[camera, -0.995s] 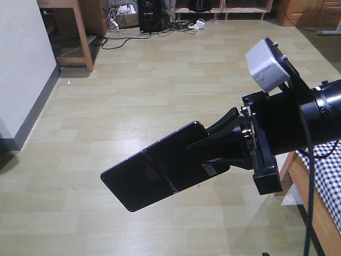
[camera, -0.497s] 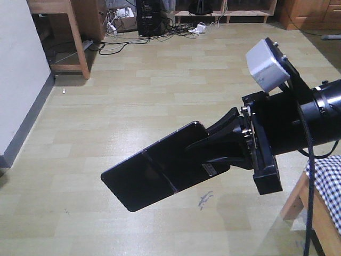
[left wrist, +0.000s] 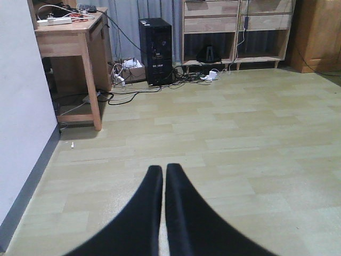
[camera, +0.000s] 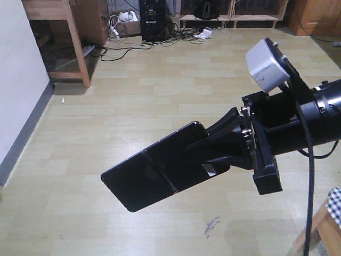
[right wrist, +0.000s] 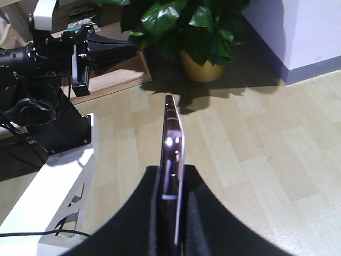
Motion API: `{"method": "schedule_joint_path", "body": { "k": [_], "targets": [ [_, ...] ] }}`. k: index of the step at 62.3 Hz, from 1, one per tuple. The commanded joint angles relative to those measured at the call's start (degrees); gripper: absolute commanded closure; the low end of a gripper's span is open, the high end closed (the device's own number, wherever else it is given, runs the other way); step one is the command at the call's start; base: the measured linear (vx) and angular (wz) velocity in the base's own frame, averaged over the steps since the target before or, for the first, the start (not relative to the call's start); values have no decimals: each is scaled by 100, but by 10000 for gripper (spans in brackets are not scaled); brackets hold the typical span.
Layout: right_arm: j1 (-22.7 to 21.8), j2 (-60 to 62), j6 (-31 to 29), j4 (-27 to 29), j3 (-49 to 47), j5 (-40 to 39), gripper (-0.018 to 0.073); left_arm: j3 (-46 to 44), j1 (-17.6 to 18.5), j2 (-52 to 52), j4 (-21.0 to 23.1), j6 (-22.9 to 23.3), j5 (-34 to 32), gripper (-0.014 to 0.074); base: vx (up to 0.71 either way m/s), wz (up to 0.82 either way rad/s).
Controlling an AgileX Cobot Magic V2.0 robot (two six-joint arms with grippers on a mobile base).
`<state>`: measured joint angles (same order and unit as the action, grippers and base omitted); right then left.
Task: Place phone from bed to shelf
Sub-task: 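Drive the base across the floor carrying the phone in the right gripper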
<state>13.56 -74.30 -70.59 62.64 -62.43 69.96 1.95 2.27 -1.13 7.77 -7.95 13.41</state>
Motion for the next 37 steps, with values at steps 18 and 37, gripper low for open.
{"method": "schedule_joint_path", "body": {
  "k": [18, 37],
  "targets": [
    [-12, 179, -25, 541, -148, 398, 560, 9, -4, -28, 55, 22, -409, 596, 34, 0],
    [-12, 179, -25, 541, -148, 398, 560, 9, -4, -28, 55, 22, -409, 596, 35, -1]
  ]
}}
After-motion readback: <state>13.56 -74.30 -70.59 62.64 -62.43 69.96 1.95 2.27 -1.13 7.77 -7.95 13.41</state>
